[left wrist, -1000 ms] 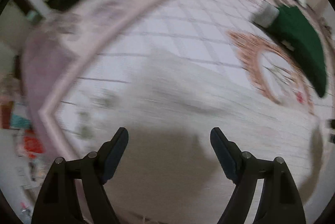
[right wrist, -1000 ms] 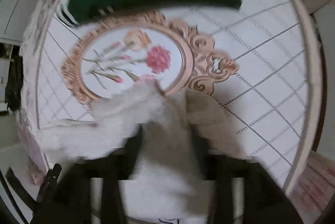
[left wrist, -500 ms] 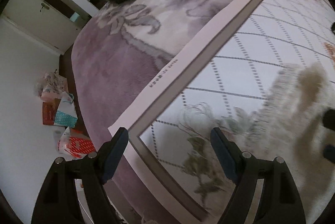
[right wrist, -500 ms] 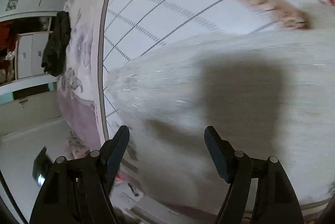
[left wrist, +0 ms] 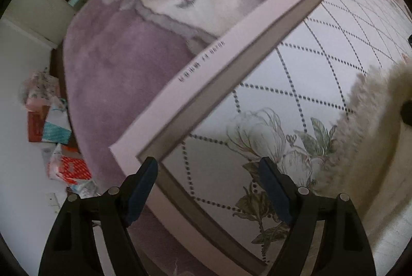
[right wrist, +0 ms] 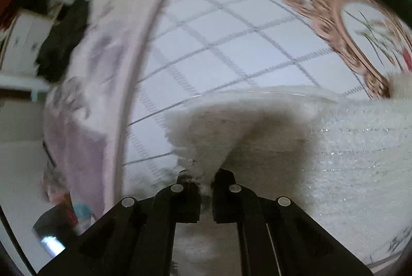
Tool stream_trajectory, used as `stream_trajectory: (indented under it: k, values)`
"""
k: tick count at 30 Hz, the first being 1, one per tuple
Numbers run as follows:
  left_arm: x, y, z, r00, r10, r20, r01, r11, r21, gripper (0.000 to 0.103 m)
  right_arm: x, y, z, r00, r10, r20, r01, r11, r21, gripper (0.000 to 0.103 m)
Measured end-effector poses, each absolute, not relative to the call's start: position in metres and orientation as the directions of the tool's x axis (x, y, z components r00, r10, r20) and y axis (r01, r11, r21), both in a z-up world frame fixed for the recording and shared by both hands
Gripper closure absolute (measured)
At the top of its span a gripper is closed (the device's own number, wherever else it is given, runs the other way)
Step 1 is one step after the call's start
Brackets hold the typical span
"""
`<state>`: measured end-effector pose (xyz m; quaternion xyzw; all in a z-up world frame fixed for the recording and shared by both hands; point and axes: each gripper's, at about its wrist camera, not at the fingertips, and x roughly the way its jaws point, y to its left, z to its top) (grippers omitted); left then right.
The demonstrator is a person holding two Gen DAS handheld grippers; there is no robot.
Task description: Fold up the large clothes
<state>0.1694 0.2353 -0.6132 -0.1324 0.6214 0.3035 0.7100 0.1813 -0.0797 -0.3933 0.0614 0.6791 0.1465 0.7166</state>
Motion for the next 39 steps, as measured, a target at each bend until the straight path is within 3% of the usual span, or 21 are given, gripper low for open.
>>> stream_trajectory:
  k: [4,7,9,10,14,19,23,26,31,36,39]
  values:
    - [0.164,0.238,-0.621,0.038,0.224,-0.974,-0.601,0.784,0.157,0.023,0.183,-0.046,-0.448,-0.101,0.243,-0.965,-0.207,0.943,0.260,0.096]
    - [0.157,0.242,-0.610,0.042,0.235,-0.971,-0.600,0.783,0.164,0.023,0.196,-0.066,-0.459,-0.183,0.363,-0.913,-0.127,0.913,0.389,0.087]
    - [0.153,0.241,-0.589,0.064,0.267,-0.962,-0.595,0.784,0.178,0.023,0.202,-0.089,-0.448,-0.225,0.456,-0.861,-0.060,0.875,0.479,0.043]
    - [0.153,0.238,-0.577,0.079,0.283,-0.956,-0.590,0.786,0.184,0.023,0.204,-0.109,-0.435,-0.209,0.493,-0.845,-0.026,0.861,0.509,0.038]
    - [0.170,0.206,-0.532,0.172,0.293,-0.940,-0.555,0.818,0.153,0.023,0.204,-0.201,-0.378,-0.065,0.473,-0.878,0.031,0.881,0.472,0.037]
    - [0.226,0.128,-0.535,0.244,0.142,-0.959,-0.435,0.900,0.023,0.023,0.197,-0.335,-0.337,0.104,0.288,-0.952,0.199,0.932,0.303,0.037]
    - [0.279,0.071,-0.567,0.240,0.081,-0.967,-0.329,0.944,-0.002,0.023,0.224,-0.389,-0.364,0.124,0.213,-0.969,0.229,0.944,0.237,0.039]
    - [0.306,0.053,-0.601,0.162,0.076,-0.984,-0.278,0.960,0.028,0.023,0.257,-0.389,-0.416,0.045,0.203,-0.978,0.205,0.957,0.208,0.038]
    - [0.311,0.045,-0.609,0.146,0.112,-0.983,-0.250,0.966,0.073,0.022,0.285,-0.384,-0.442,-0.003,0.214,-0.977,0.207,0.956,0.208,0.035]
    - [0.300,0.012,-0.558,0.209,0.096,-0.973,-0.191,0.980,0.055,0.022,0.269,-0.429,-0.403,0.051,0.434,-0.900,0.268,0.862,0.431,0.033]
    - [0.301,-0.026,-0.555,0.210,0.048,-0.976,-0.116,0.993,0.024,0.016,0.225,-0.477,-0.378,0.161,0.449,-0.879,0.334,0.813,0.477,0.020]
